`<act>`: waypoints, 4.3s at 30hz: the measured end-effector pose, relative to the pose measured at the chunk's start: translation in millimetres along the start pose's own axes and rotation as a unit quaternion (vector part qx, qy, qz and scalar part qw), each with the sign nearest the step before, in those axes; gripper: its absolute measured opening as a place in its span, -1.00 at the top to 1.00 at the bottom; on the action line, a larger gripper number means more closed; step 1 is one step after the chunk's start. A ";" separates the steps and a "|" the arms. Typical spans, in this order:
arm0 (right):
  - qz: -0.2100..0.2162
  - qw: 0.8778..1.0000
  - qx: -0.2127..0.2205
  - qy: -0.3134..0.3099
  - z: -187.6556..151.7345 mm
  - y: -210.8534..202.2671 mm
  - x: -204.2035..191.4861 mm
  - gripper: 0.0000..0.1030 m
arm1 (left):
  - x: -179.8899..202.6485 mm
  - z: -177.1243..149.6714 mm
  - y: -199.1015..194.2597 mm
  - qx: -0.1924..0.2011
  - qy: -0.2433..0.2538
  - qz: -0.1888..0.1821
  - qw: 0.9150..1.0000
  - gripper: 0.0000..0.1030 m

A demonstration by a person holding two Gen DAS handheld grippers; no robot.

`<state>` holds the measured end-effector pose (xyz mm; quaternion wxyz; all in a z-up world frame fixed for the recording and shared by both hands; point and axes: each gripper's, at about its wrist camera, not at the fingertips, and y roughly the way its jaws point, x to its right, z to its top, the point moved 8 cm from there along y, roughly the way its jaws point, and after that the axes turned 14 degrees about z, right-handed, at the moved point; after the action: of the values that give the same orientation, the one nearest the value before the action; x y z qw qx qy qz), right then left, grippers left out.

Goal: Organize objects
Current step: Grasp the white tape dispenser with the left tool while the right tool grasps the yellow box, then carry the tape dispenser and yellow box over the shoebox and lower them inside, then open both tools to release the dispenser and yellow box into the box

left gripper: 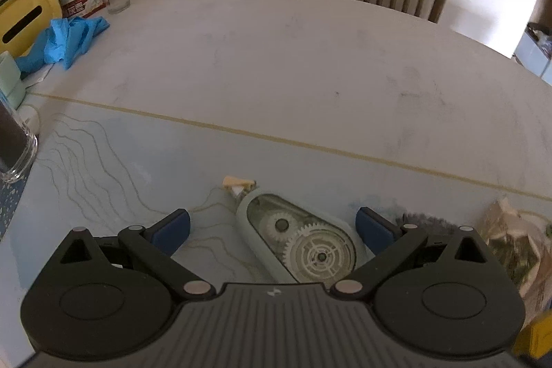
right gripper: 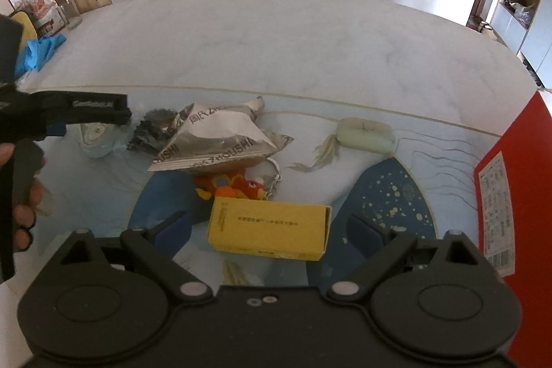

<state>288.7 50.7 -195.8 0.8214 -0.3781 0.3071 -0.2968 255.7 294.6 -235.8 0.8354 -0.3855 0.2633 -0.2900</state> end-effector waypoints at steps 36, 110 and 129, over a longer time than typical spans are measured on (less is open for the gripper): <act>0.010 1.000 -0.023 0.005 -4.7 0.6 6.3 -0.37 | -14.0 -24.5 -37.1 0.036 0.067 -0.050 0.996 -0.02; -0.049 0.994 0.076 0.055 -89.3 -221.5 257.9 -0.37 | 371.1 -87.3 -305.3 0.118 0.295 -0.236 0.918 -0.03; -0.014 0.999 -0.004 0.032 -101.0 -172.3 264.2 -0.38 | 438.5 -113.6 -258.3 0.046 0.347 -0.246 0.904 -0.03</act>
<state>338.9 -276.4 -184.4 0.8052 -0.3760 0.3291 -0.3194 411.5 -200.8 -188.9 0.6099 -0.2740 0.4198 -0.6138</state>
